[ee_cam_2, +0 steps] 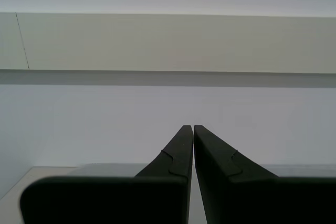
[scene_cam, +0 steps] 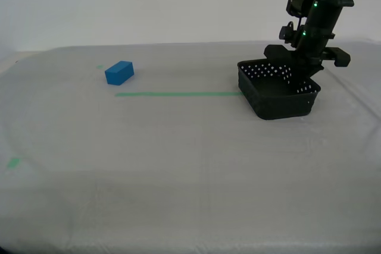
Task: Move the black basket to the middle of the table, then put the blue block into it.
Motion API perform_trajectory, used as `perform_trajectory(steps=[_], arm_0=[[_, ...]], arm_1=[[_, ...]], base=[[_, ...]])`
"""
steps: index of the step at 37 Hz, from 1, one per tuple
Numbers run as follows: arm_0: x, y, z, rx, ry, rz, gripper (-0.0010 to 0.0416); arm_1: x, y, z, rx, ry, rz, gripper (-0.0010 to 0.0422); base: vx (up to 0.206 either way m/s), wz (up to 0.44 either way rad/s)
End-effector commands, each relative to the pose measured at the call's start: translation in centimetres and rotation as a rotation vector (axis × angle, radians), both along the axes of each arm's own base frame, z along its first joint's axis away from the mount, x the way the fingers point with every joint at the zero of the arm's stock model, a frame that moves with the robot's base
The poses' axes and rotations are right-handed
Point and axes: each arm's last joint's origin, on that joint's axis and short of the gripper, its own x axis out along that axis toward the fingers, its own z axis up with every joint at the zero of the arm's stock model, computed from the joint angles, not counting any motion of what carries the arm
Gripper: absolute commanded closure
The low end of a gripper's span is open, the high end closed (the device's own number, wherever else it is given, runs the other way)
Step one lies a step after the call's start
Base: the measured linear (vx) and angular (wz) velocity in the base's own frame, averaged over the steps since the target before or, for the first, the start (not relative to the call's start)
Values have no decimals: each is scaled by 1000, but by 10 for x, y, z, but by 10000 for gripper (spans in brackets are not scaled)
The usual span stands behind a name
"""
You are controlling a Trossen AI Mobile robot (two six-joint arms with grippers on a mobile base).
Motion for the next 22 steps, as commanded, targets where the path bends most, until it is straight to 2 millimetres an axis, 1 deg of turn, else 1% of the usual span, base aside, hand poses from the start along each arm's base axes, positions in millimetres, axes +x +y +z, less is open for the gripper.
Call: perform_trajectory(steps=[1, 7, 14, 22], arm_0=[[0, 2, 7, 29, -10, -8, 407], [-2, 5, 25, 40, -49, -21, 407], [-7, 6, 51, 53, -96, -32, 407], [-15, 5, 73, 38, -116, -49, 407]], arm_1=[[0, 0, 1, 2, -5, 0, 412], [0, 0, 1, 2, -5, 0, 412], [0, 0, 1, 2, -5, 0, 412], [0, 0, 1, 2, -5, 1, 412]], base=[[0, 0], [0, 0], [0, 0], [0, 0]])
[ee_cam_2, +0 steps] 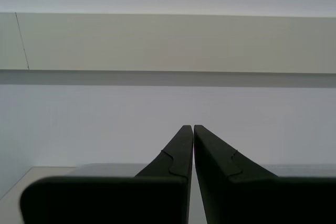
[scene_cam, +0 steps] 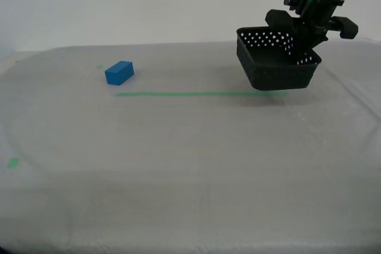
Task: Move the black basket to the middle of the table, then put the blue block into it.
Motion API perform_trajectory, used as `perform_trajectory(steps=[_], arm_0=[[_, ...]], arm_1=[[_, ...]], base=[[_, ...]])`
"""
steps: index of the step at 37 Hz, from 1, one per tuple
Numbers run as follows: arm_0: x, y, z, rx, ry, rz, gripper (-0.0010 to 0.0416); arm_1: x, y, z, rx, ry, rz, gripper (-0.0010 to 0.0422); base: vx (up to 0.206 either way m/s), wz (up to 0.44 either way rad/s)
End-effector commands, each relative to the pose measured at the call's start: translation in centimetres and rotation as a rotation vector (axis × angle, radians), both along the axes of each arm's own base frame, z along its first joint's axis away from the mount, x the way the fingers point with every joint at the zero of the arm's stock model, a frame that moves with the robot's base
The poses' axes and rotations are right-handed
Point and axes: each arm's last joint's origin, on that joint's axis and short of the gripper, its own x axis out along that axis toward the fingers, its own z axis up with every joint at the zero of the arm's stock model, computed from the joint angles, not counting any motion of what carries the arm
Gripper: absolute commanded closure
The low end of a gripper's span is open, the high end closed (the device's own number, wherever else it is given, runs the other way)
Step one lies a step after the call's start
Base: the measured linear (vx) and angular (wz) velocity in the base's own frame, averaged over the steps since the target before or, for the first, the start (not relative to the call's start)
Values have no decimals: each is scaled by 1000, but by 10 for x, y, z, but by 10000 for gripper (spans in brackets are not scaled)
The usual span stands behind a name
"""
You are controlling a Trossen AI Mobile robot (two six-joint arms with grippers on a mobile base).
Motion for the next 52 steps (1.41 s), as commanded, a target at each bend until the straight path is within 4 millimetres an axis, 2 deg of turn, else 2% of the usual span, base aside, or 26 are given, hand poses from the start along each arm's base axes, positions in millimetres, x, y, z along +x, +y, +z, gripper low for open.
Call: perform_trajectory(steps=[1, 13, 19, 25, 52], arm_0=[[-3, 0, 9, -5, -9, -4, 407], [-20, 1, 44, 8, -34, -18, 407], [-30, 13, 63, 32, -66, -31, 407], [-39, 30, 73, 65, -77, -55, 407], [-76, 107, 74, 92, -26, -118, 406]], arm_1=[[0, 0, 1, 2, -5, 0, 412], [0, 0, 1, 2, -5, 1, 412], [0, 0, 1, 2, -5, 0, 412], [0, 0, 1, 2, -5, 0, 412], [0, 0, 1, 2, -5, 1, 412]], base=[[0, 0], [0, 0], [0, 0], [0, 0], [0, 0]])
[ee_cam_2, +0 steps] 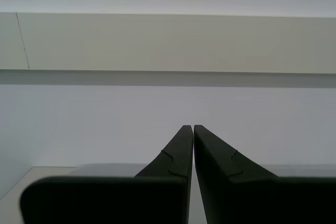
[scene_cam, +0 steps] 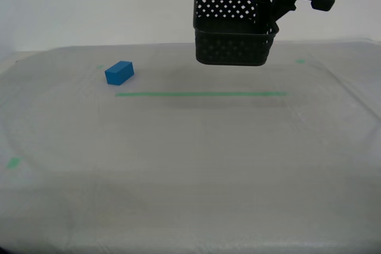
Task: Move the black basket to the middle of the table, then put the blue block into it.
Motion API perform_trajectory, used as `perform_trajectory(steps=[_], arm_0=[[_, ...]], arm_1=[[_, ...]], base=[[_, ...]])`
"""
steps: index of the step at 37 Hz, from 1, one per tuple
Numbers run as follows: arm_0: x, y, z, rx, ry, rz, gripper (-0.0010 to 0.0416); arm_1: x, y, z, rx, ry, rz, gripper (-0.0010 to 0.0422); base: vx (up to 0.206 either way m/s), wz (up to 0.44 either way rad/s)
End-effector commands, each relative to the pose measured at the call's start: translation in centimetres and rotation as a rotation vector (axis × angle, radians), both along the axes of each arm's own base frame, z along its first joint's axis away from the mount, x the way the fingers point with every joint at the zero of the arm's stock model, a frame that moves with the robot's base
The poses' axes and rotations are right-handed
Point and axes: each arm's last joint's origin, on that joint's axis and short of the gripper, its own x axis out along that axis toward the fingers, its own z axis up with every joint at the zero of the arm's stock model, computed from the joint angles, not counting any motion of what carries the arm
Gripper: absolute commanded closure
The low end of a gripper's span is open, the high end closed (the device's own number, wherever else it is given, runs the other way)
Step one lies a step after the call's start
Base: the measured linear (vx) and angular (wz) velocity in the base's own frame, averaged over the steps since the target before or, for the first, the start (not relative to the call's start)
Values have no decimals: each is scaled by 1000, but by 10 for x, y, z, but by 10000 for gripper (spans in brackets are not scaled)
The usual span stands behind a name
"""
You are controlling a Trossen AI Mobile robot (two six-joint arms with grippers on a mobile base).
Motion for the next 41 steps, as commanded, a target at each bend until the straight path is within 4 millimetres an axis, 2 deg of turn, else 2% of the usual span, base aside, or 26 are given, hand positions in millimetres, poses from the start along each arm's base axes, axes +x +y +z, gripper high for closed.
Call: perform_trajectory(steps=[1, 11, 21, 33, 41], arm_0=[[-5, 9, 2, 11, -1, -8, 407], [-9, 20, 5, 27, 2, -10, 406], [-7, 22, 10, 37, -12, -29, 407], [19, 38, -9, 0, 25, -8, 406], [29, 43, -14, -20, 32, -5, 406]], arm_1=[[0, 0, 1, 2, -5, 0, 412], [0, 0, 1, 2, -5, 0, 412], [0, 0, 1, 2, -5, 1, 412], [0, 0, 1, 2, -5, 1, 412], [0, 0, 1, 1, -4, 0, 412]], base=[[0, 0], [0, 0], [0, 0], [0, 0], [0, 0]])
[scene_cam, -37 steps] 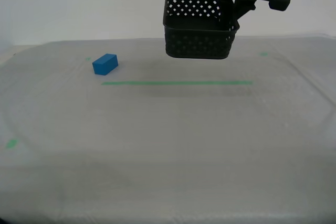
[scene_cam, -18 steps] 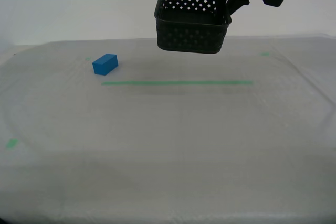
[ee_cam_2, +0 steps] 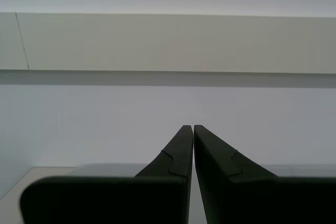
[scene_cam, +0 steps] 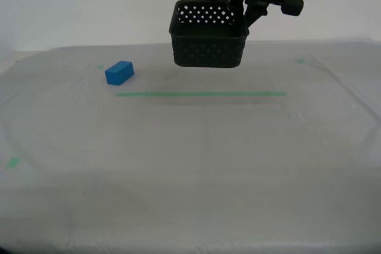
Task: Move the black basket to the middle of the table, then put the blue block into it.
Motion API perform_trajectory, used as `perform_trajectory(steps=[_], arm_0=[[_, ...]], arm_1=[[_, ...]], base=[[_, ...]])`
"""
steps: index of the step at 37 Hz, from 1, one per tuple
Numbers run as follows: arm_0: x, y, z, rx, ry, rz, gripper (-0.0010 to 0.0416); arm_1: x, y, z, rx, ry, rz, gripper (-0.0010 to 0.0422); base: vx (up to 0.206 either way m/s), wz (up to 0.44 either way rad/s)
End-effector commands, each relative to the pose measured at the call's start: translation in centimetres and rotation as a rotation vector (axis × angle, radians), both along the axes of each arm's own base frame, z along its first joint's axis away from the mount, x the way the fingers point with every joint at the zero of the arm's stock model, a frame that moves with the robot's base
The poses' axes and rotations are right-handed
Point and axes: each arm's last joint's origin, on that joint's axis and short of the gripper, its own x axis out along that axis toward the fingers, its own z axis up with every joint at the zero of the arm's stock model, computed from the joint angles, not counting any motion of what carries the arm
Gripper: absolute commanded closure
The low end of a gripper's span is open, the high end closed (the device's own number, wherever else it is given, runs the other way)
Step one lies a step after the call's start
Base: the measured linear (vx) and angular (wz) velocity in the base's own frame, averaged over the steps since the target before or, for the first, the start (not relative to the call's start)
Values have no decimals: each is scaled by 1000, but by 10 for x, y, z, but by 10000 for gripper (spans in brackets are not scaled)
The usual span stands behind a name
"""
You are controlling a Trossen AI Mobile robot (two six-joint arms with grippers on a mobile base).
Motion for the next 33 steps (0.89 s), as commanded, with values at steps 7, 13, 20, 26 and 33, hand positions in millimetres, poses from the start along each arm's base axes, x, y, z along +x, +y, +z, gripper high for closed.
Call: perform_trajectory(steps=[7, 13, 20, 26, 33], arm_0=[[8, 5, -14, -28, 18, 7, 406], [14, 5, -28, -38, 31, 5, 406], [24, 9, -51, -45, 27, 9, 406], [32, 13, -72, -52, 12, 20, 406], [37, 16, -92, -59, 20, 24, 406]], arm_1=[[0, 0, 1, 2, -5, 0, 412], [0, 0, 1, 2, -4, 1, 412], [0, 0, 1, 2, -4, 1, 412], [0, 0, 1, 2, -4, 1, 412], [0, 0, 0, 2, -3, 1, 412]], base=[[0, 0], [0, 0], [0, 0], [0, 0], [0, 0]])
